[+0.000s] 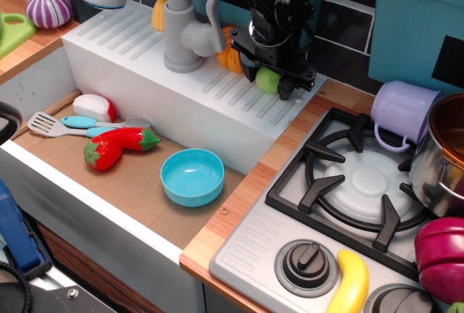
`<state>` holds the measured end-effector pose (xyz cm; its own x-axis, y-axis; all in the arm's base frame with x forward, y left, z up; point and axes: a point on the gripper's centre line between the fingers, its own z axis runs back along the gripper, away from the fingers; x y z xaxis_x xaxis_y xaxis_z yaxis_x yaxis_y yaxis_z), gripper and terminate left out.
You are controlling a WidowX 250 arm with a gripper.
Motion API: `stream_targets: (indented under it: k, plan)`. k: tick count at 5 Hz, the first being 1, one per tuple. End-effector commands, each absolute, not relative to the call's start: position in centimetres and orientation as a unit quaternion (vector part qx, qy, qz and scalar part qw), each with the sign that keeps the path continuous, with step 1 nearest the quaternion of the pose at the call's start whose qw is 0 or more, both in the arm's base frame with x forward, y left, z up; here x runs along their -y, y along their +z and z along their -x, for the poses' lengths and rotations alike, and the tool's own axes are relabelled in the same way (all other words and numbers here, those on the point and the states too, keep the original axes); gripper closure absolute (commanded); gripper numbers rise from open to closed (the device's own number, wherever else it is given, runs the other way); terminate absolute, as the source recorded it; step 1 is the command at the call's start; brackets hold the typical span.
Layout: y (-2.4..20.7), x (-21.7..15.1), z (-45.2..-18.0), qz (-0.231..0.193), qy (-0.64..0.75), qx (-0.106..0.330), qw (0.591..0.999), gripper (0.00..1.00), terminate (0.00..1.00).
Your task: Put pear in bowl
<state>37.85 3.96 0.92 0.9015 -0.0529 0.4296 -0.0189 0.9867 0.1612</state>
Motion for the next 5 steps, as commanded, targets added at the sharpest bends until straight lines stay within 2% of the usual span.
stream_targets:
  k: [1, 4, 5]
  plan:
    - [1.7, -4.1, -37.7, -0.083, 0.0, 0.208, 0.975, 1.0, 0.0]
    - [4.0, -5.2, -33.9, -0.074, -0.003, 0.112, 0.991, 1.0, 0.0]
    - [3.3, -5.9, -32.1, -0.104, -0.009, 0.096, 0.99, 1.0, 0.0]
